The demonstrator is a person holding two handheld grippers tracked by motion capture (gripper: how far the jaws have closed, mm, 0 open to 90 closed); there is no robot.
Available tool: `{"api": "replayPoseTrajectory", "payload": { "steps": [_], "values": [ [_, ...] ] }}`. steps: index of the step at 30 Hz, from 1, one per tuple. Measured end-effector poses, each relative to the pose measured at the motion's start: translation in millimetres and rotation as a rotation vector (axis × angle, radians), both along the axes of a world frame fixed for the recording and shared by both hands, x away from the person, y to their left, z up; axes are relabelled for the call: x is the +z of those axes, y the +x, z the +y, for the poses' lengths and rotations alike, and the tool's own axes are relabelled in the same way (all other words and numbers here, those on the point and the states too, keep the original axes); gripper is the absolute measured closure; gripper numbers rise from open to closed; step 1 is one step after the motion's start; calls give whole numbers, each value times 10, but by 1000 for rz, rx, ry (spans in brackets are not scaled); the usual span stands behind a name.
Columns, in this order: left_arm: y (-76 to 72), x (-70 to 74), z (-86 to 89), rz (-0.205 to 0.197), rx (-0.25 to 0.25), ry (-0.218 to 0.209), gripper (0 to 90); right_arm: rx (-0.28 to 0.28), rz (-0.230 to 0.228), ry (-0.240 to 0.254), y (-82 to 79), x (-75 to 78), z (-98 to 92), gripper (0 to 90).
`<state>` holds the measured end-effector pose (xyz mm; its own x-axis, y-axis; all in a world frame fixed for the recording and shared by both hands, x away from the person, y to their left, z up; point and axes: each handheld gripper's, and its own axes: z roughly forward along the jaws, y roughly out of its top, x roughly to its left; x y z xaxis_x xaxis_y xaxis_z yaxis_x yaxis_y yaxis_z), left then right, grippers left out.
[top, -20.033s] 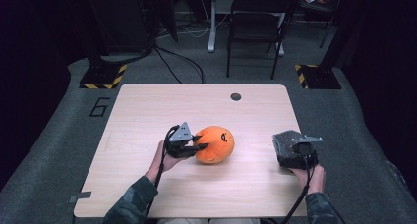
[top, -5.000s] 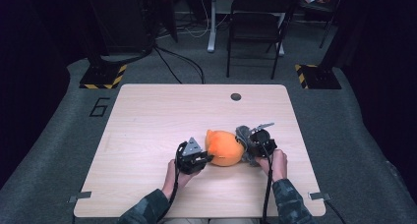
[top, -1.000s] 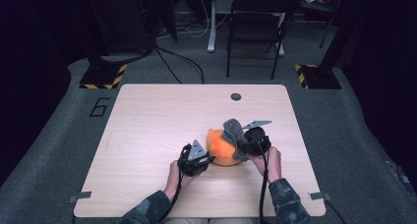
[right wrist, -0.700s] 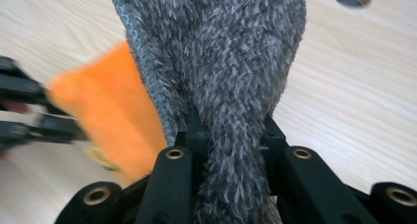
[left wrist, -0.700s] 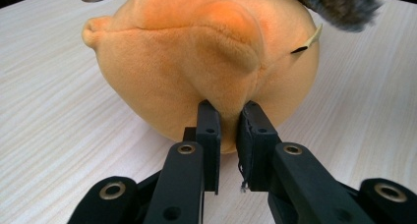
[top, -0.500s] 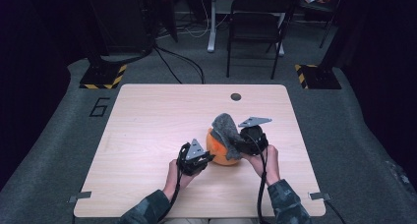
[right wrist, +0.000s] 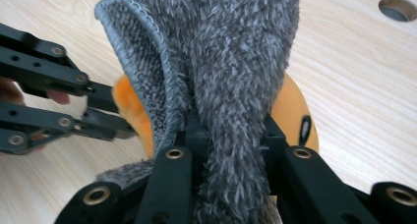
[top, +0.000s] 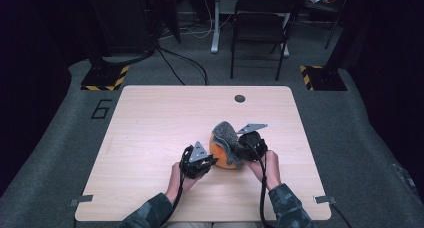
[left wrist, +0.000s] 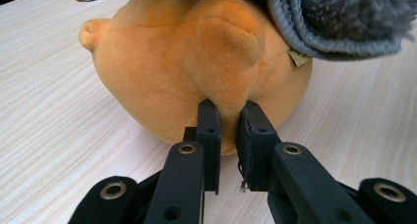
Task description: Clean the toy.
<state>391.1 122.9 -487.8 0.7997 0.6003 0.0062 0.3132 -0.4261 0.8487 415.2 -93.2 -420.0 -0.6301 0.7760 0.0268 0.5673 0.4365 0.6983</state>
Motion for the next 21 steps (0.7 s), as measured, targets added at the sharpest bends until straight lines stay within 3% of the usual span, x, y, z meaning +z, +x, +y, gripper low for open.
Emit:
{"api": "replayPoseTrajectory", "payload": {
  "steps": [14,21],
  "values": [
    [-1,-6,7,2,-3,2,798,-70,60,-1,155,-143,-313,740],
    [-8,-8,3,1,-1,0,797,-137,125,-24,248,-313,-498,740]
  ]
}}
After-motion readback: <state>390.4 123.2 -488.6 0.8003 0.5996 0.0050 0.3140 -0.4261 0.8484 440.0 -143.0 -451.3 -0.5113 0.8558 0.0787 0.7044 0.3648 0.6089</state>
